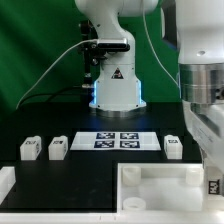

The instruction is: Assemble one leg

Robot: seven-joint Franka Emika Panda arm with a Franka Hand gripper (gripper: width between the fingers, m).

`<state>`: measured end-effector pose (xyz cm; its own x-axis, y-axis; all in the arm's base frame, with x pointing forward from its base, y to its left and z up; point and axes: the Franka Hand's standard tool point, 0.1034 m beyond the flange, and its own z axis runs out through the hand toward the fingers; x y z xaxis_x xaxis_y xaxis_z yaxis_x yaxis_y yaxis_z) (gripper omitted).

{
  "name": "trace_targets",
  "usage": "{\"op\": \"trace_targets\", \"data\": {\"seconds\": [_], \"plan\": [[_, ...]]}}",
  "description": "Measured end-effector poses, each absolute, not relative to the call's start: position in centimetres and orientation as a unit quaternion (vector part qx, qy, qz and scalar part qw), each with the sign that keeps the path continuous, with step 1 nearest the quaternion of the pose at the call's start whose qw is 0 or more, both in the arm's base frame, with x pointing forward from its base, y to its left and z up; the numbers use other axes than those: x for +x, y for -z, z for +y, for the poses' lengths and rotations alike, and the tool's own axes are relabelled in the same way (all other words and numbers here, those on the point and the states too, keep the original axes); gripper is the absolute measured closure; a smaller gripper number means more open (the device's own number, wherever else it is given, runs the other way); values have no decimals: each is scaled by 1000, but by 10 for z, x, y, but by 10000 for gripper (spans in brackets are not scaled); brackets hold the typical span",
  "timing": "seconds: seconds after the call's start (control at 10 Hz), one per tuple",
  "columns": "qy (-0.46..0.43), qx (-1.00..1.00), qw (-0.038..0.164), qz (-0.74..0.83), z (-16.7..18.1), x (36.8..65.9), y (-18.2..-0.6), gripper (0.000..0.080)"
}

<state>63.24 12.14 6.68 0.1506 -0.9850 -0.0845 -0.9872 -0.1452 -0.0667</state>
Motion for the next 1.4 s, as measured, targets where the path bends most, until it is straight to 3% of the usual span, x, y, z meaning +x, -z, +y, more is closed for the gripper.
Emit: {"op": "trace_targets", "data": {"seconds": [0.1, 0.2, 0.6, 0.8, 0.9, 1.1, 1.2, 1.3, 1.4], "plan": [[-1, -828, 57, 558, 121, 629, -71, 172], [5, -871, 57, 488, 120, 627, -72, 155], [16, -954, 52, 295, 117, 627, -70, 150], [30, -993, 35, 106, 114, 639, -75, 150], [39, -994, 36, 95, 111, 641, -74, 150], [37, -989, 37, 138, 112, 641, -74, 423], [35, -984, 39, 170, 112, 641, -74, 423], [33, -973, 41, 223, 111, 640, -74, 511], [30, -961, 42, 273, 110, 640, -73, 510]]}}
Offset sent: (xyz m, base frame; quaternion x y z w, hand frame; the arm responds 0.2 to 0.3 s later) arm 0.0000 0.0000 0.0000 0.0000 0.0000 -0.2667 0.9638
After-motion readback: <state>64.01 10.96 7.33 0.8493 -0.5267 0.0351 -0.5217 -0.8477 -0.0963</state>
